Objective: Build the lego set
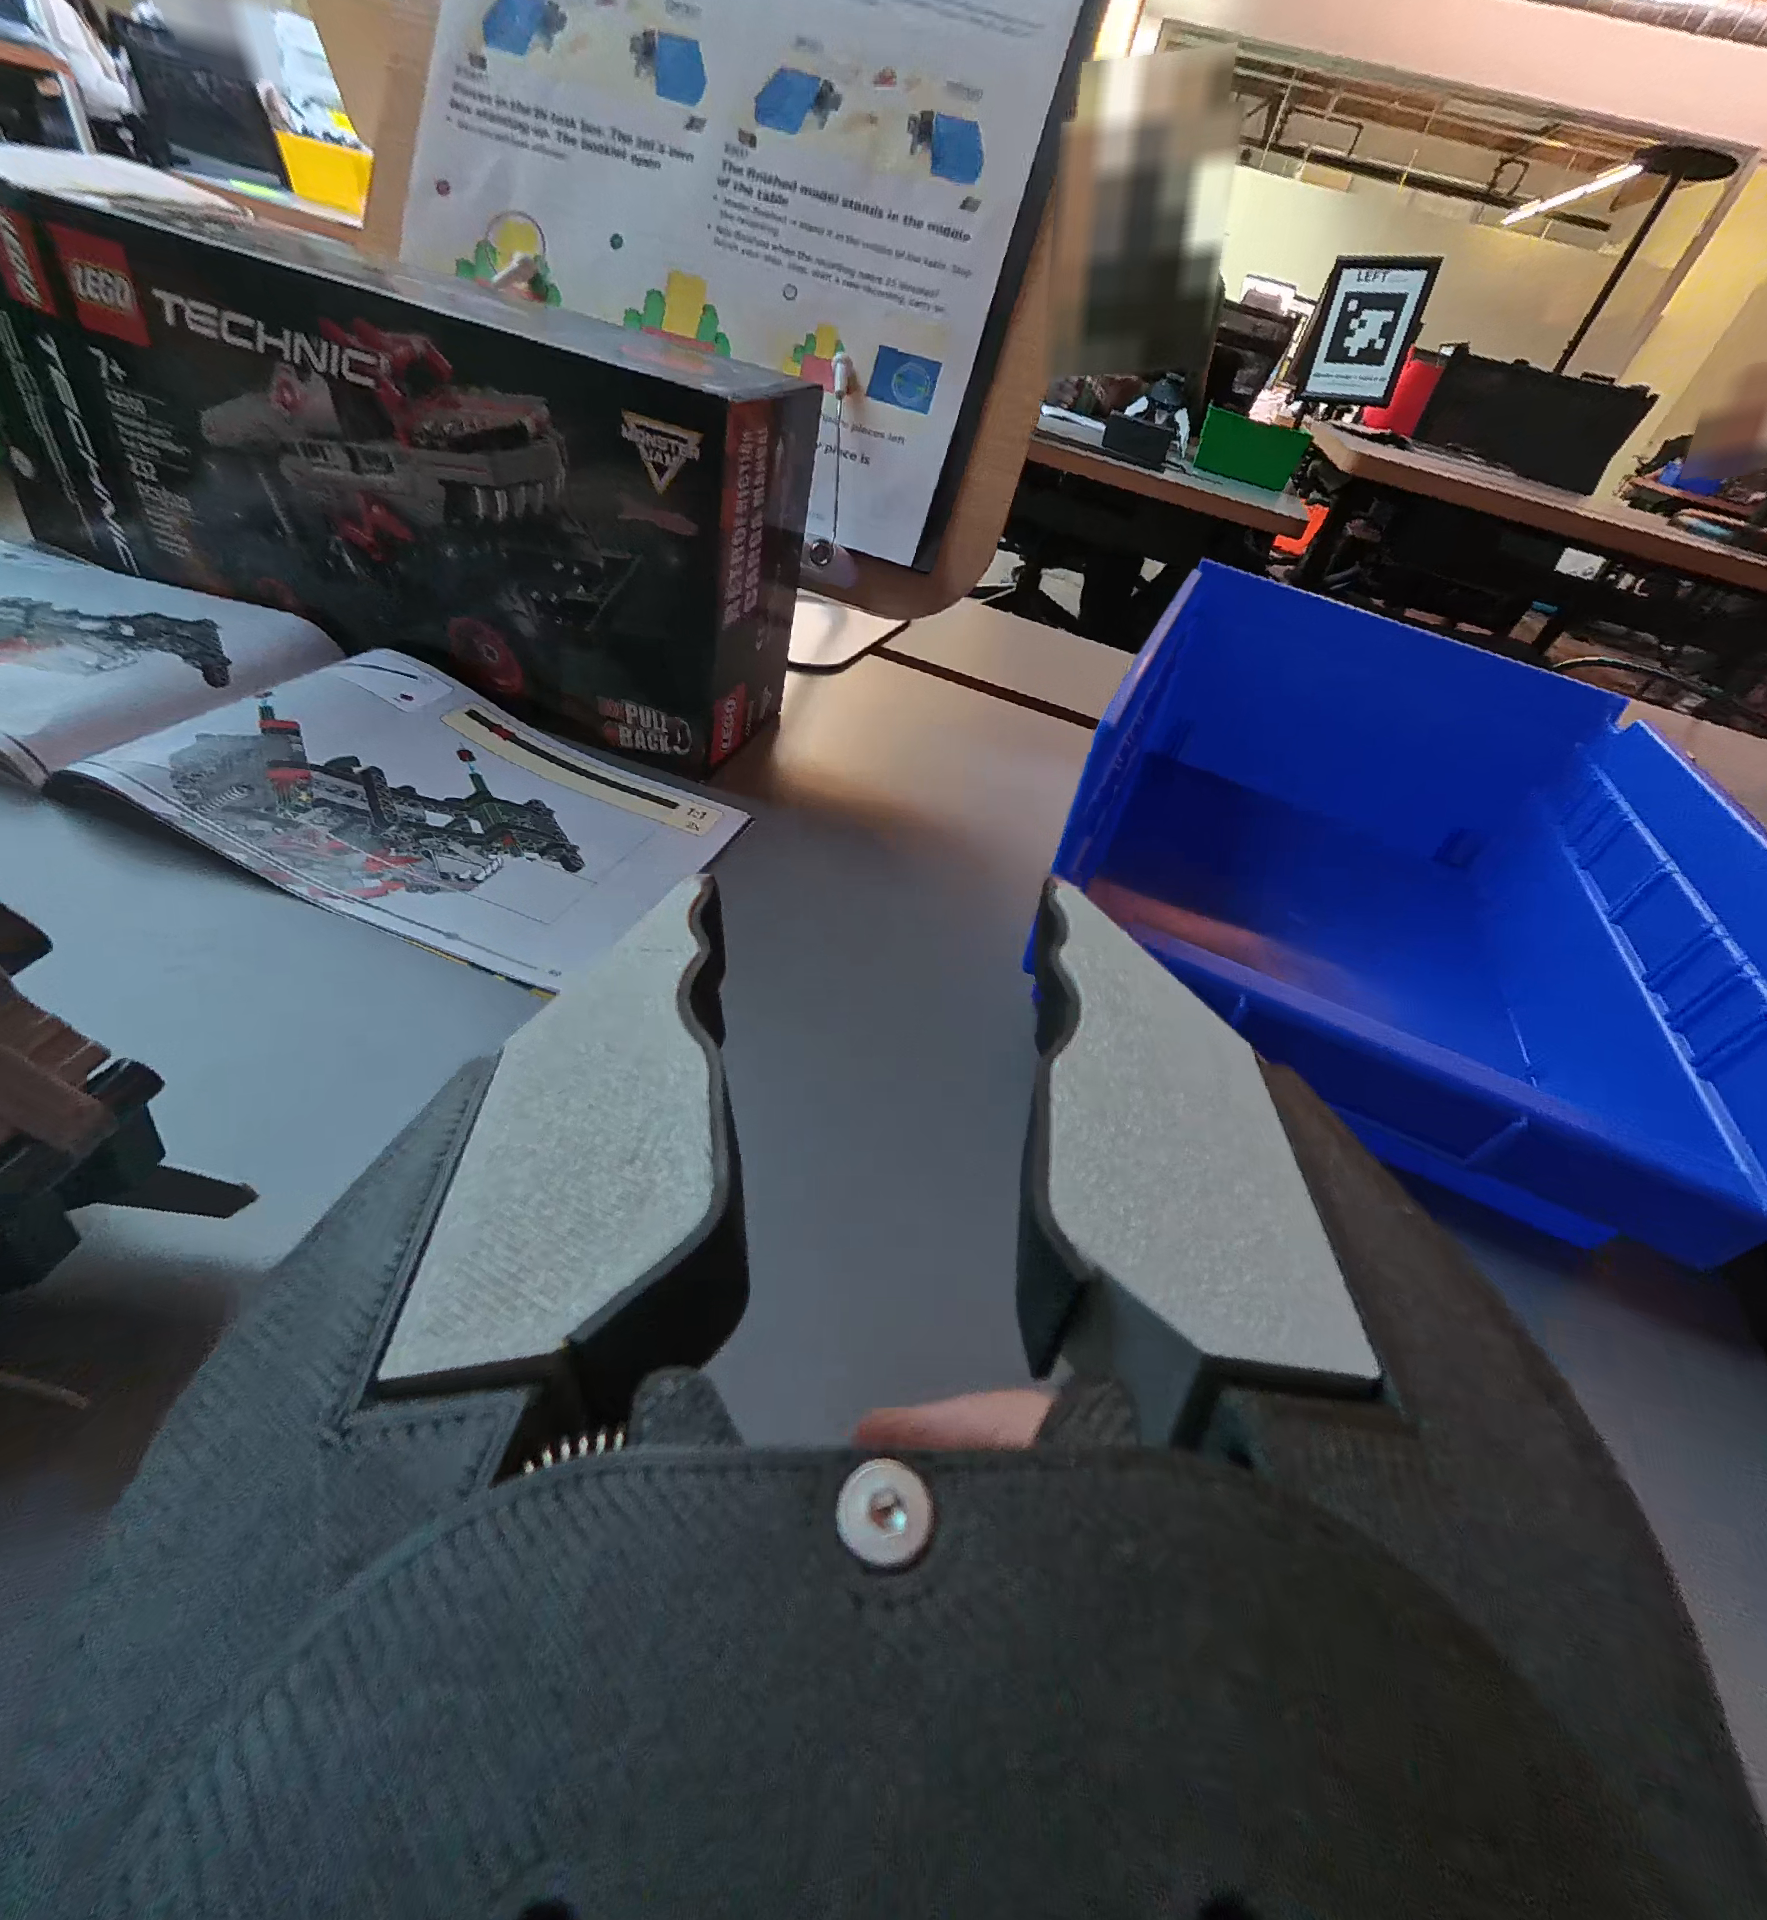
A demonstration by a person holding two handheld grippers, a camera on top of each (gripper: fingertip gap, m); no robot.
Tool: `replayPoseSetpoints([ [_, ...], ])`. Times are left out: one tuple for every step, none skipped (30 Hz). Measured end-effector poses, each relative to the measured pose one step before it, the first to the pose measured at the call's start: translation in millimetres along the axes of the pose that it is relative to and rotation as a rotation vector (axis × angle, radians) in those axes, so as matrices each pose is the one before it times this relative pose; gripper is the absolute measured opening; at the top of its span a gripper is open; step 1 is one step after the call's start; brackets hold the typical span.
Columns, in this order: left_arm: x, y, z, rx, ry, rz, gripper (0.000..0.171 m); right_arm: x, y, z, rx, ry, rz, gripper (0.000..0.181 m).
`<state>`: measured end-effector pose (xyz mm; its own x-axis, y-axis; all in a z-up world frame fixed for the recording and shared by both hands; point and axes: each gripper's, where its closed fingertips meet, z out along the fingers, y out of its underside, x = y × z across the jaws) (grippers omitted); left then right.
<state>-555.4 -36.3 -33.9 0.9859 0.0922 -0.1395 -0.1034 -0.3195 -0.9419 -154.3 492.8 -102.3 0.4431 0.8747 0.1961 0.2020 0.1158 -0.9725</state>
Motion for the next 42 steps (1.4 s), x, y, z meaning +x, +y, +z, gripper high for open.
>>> replayPoseSetpoints([
  [-1.76, -5.66, -11.15, 0.13167, 0.0481, 0.0322, 0.068, 0.06, 2.1, 1.07, -0.0142, 0.0052, -0.0066, 0.056],
  [0.77, -7.55, -7.44, 0.11412, 0.0605, -0.0072, 0.071, 0.3, 1.6, 0.72, -0.0113, 0.0079, -0.0069, 0.056],
  [5.89, 2.0, -2.26, 0.01252, 0.0925, -0.0423, 0.057, 0.51, 1.58, 0.57, -0.0113, 0.0096, -0.0074, 0.055],
  [10.51, 10.58, 0.56, -0.0549, 0.1057, -0.0198, 0.041, 0.37, 1.9, 0.73, -0.0129, 0.01, -0.0073, 0.054],
  [5.54, 11.95, 3.25, -0.05242, 0.0546, -0.0112, 0.043, -0.08, 1.85, 0.94, -0.0133, 0.0084, -0.0064, 0.054],
  [4.81, 12.51, 4.94, -0.0435, 0.0353, -0.004, 0.075, -0.47, 1.87, 1.23, -0.0142, 0.0058, -0.0059, 0.053],
  [7.97, 14.73, 5.72, -0.05482, 0.0548, -0.0025, 0.089, -0.59, 1.99, 1.36, -0.0147, 0.0064, -0.0081, 0.053],
  [6.91, 15.81, 6.55, -0.06591, 0.0532, -0.0209, 0.081, 0.26, 1.97, 1.43, -0.0149, 0.0108, -0.0093, 0.052],
  [6.15, 17.12, 7.12, -0.07908, 0.0522, -0.019, 0.076, 0.85, 2.16, 1.32, -0.0156, 0.013, -0.0069, 0.052],
  [3.97, 17.34, 7.41, -0.08888, 0.0417, -0.0184, 0.074, 1.35, 2.05, 0.93, -0.0136, 0.0122, -0.0014, 0.052],
  [5.68, 12.52, 4.87, -0.08678, 0.0501, -0.0115, 0.074, 1.8, 1.33, 0.44, -0.0086, 0.0115, 0.0056, 0.052],
  [4.21, 0.09, 1.59, -0.02696, 0.0317, 0.0025, 0.074, 2.35, 0.41, -0.23, -0.0025, 0.0128, 0.0099, 0.052],
  [2.15, -4.06, -0.96, -0.00643, 0.0014, 0.0267, 0.075, 3.1, -0.04, -0.63, 0.0007, 0.0169, 0.0104, 0.052],
  [1.16, -5.11, -2.54, -0.00011, -0.0164, 0.0432, 0.072, 3.86, 0.79, -0.4, -0.0039, 0.0209, 0.0087, 0.051],
  [0.36, -6.14, -2.69, 0.0166, -0.0183, 0.0384, 0.069, 3.92, 1.3, -0.06, -0.0071, 0.0205, 0.0065, 0.051],
  [-0.16, -3.42, -0.17, 0.02338, -0.0042, 0.0174, 0.071, 3.3, 1.06, 0.2, -0.0056, 0.0175, 0.0043, 0.051],
  [0.64, 4.07, 3.59, 0.00107, 0.025, -0.0073, 0.075, 3.36, 1.33, 0.58, -0.0078, 0.0175, 0.0028, 0.051],
  [2.48, 11.9, 5.21, -0.04254, 0.0502, -0.0296, 0.071, 3.67, 2.02, 0.55, -0.012, 0.0201, 0.0018, 0.051],
  [2.65, 10.74, 1.7, -0.07138, 0.0437, -0.0291, 0.072, 3.69, 1.71, 0.47, -0.0095, 0.0205, 0.0017, 0.051],
  [3.0, -4.67, -1.61, 0.01708, 0.0245, -0.0083, 0.076, 3.39, 0.93, 0.17, -0.0051, 0.0174, 0.0042, 0.051],
  [2.22, -6.36, -1.95, 0.03472, 0.0011, 0.0214, 0.087, 4.24, 0.87, 0.12, -0.004, 0.0205, 0.0062, 0.051],
  [0.97, -0.76, 0.07, 0.0036, -0.0078, 0.0278, 0.08, 5.48, 0.33, -0.41, -0.0009, 0.0265, 0.0075, 0.051],
  [-0.38, 3.51, 0.65, -0.0265, -0.0155, 0.0222, 0.073, 5.71, -0.62, -0.7, 0.0056, 0.0273, 0.0102, 0.051],
  [-1.2, 2.54, -2.43, -0.02273, -0.0223, 0.0095, 0.074, 5.06, -0.91, -0.81, 0.0077, 0.0223, 0.0135, 0.051],
  [-0.12, -4.74, -7.15, 0.02853, -0.0144, -0.0023, 0.075, 4.4, 0.1, -0.62, 0.0015, 0.018, 0.0141, 0.05],
  [0.38, -8.99, -10.5, 0.06483, -0.0123, -0.0006, 0.082, 3.96, 0.42, -0.48, -0.0009, 0.0167, 0.0111, 0.05],
  [-0.97, -7.44, -10.76, 0.06239, -0.0231, -0.0011, 0.093, 3.65, 0.1, -0.49, 0.0012, 0.017, 0.0083, 0.05],
  [-0.13, -3.93, -8.3, 0.04464, -0.0155, 0.001, 0.102, 3.71, 0.54, -0.23, -0.0008, 0.0163, 0.009, 0.05],
  [1.09, -0.74, -5.14, 0.02313, -0.0026, 0.0064, 0.104, 3.28, 0.92, 0.13, -0.0043, 0.0134, 0.0103, 0.05],
  [-0.77, 1.93, -2.35, 0.00318, -0.0107, 0.0048, 0.104, 2.77, 1.16, 0.24, -0.0053, 0.0108, 0.0094, 0.05],
  [-0.38, 3.39, 0.33, -0.01254, -0.005, 0.0067, 0.103, 2.48, 1.1, 0.2, -0.0054, 0.0095, 0.007, 0.051],
  [0.74, 2.13, 2.08, -0.01144, 0.0047, 0.0085, 0.102, 1.75, 1.01, 0.16, -0.0048, 0.0072, 0.0048, 0.051],
  [1.72, 0.59, 2.58, -0.00621, 0.0154, 0.0061, 0.101, 0.87, 0.39, 0.12, -0.0019, 0.0045, 0.0018, 0.051],
  [1.09, 0.08, 2.32, -0.00242, 0.0164, 0.002, 0.101, 0.58, 0.45, 0.14, -0.0024, 0.0041, -0.0015, 0.051],
  [0.54, -0.31, 1.73, 0.00223, 0.0148, 0.005, 0.101, 0.15, 0.33, 0.12, -0.0029, 0.0031, -0.0032, 0.051],
  [0.39, -0.32, 2.0, 0.00548, 0.0145, 0.0081, 0.101, -0.44, 0.1, 0.11, -0.0003, -0.0004, -0.0026, 0.051],
  [1.07, 0.28, 2.51, 0.0002, 0.0219, 0.01, 0.101, -0.27, 0.17, 0.17, -0.0012, -0.0011, -0.0013, 0.051],
  [0.46, 0.33, 3.03, -0.0033, 0.02, 0.0054, 0.101, -0.19, 0.35, 0.24, -0.0026, -0.0009, -0.0004, 0.051],
  [0.78, 0.94, 2.89, -0.00913, 0.0223, -0.0004, 0.101, -0.5, 0.05, 0.03, -0.0001, -0.002, -0.0003, 0.051],
  [-0.42, 1.37, 2.03, -0.01058, 0.0144, -0.0055, 0.101, -0.57, -0.11, 0.01, 0.0007, -0.0032, -0.0001, 0.051],
  [-1.52, 1.78, 1.38, -0.01041, 0.0056, -0.0076, 0.101, -0.64, 0.09, -0.14, 0.0001, -0.0037, -0.0001, 0.051],
  [-1.28, 2.1, 0.98, -0.01359, 0.0023, -0.0065, 0.101, -0.53, -0.11, 0.01, 0.0006, -0.0029, -0.0002, 0.051],
])
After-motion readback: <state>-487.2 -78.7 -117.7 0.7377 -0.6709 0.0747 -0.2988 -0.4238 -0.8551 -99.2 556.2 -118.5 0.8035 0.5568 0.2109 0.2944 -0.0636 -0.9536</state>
